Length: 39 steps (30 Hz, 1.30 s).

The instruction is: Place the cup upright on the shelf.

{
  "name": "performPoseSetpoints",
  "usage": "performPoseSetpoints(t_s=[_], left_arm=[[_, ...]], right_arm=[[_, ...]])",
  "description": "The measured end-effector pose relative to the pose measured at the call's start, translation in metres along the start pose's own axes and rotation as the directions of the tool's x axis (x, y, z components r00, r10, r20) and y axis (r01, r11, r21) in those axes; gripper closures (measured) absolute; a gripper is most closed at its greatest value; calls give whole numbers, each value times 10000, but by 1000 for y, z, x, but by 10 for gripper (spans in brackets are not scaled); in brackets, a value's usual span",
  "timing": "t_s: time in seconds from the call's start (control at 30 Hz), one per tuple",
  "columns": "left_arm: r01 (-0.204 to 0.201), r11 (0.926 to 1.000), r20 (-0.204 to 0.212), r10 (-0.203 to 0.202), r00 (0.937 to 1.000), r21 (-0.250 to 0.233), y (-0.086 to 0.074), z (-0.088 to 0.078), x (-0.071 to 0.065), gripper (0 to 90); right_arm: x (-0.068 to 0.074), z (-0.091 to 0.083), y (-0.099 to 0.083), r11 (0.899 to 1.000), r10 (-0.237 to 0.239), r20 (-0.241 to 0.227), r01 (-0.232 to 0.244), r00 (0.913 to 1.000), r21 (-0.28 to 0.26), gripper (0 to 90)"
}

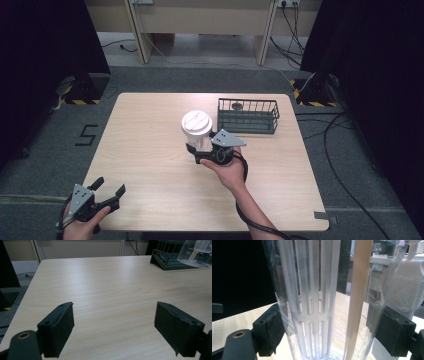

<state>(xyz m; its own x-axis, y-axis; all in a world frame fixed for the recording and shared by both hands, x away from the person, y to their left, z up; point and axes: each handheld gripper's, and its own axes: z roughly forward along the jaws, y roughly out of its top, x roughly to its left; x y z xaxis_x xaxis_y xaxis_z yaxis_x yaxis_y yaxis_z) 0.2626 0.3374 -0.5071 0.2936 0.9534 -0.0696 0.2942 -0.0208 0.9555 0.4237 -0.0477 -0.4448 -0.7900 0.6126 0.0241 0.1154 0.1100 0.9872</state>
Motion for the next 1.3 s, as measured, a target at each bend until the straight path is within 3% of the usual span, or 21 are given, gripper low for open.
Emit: performPoseSetpoints(t_s=[0.7, 1.3], left_arm=[[15, 10000, -11, -15, 10000, -17, 0, 1, -1, 155], [-4, 10000, -21, 4, 10000, -7, 0, 1, -1, 155]], right_arm=[[-27, -27, 11, 9999, 20, 838, -10, 9965, -109, 184], [-55, -55, 16, 9995, 206, 1732, -164, 9847, -260, 184]])
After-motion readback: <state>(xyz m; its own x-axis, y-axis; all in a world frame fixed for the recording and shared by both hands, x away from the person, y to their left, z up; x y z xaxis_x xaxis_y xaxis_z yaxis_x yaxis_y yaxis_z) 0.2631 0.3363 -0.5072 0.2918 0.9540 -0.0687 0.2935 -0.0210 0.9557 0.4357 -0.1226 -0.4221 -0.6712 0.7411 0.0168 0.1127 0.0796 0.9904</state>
